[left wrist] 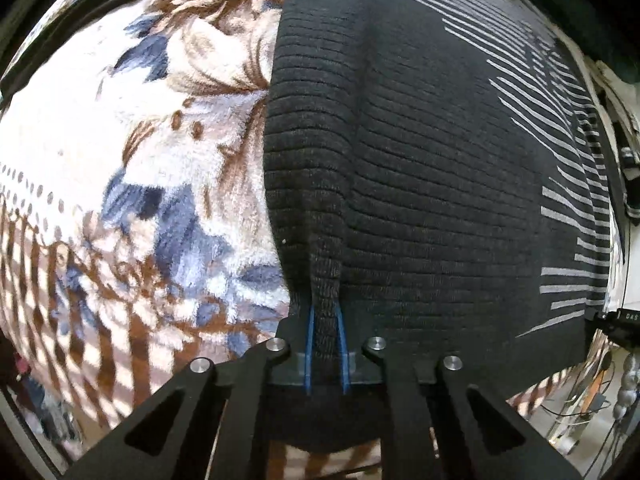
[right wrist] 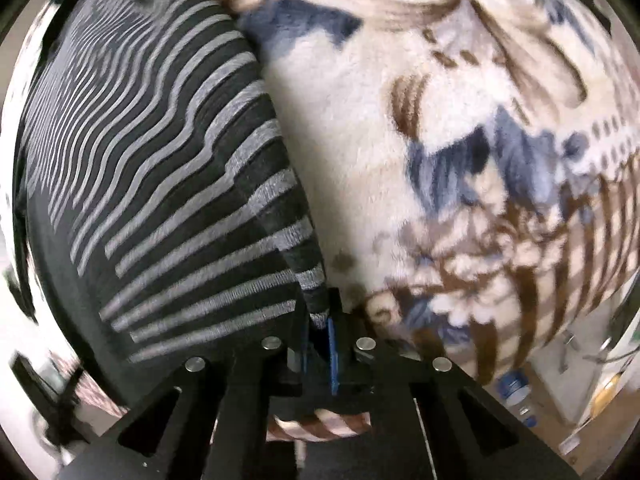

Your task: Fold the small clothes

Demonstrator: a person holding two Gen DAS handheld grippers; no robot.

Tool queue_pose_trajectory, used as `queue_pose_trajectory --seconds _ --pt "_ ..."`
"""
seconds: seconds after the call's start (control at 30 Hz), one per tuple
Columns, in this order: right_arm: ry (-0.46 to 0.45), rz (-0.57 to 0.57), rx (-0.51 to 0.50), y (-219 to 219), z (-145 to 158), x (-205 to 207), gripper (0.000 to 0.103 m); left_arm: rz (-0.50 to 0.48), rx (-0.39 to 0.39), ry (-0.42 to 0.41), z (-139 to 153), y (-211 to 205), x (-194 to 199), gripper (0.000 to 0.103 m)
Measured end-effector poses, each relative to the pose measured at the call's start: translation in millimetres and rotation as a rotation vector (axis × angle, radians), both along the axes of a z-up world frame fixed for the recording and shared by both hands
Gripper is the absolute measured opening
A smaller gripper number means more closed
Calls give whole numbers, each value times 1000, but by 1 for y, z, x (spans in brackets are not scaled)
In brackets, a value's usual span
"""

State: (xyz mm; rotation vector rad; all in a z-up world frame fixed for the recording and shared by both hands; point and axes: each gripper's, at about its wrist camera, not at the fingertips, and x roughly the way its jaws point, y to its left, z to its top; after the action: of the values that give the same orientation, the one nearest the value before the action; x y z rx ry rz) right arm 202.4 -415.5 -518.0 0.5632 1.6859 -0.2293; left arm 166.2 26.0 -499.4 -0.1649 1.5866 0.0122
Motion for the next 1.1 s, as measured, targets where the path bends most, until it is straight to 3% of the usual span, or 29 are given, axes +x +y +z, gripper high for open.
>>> queue_pose_trajectory --seconds 0.1,0.17,0.2,0.23,0.3,0.4,0.53,0.7,0.8,1.0,1.07,1.1 --pt "-8 -35 89 -16 3 8 10 -12 55 -17 33 -10 36 11" --pt "-46 -94 123 -46 15 20 20 4 80 -61 58 -25 51 16" --pt "-79 -130 127 -58 23 22 35 10 82 -102 71 -33 60 33" --pt "-131 -191 136 -75 33 23 47 11 89 -131 79 -42 68 58" --pt "-226 -340 142 -115 50 22 55 1 109 -167 82 -69 93 81" --pt "-330 -564 131 -180 53 19 56 -31 125 -166 59 -99 127 82" --pt "-428 -837 74 -266 36 9 56 -56 83 -153 16 -141 163 82" --pt "-563 -1022 79 -347 -1 5 56 -107 116 -123 -23 -180 200 82" --pt "-646 -1109 128 -367 -18 10 57 -105 141 -92 -39 -184 215 102" --pt "-784 -1207 117 -382 -22 21 57 -57 130 -58 -51 -181 234 103" --pt "-805 -1255 118 -388 -25 22 52 -39 138 -49 -53 -183 240 103" --pt "-804 -1277 118 -391 -27 23 43 -38 141 -43 -53 -184 241 103"
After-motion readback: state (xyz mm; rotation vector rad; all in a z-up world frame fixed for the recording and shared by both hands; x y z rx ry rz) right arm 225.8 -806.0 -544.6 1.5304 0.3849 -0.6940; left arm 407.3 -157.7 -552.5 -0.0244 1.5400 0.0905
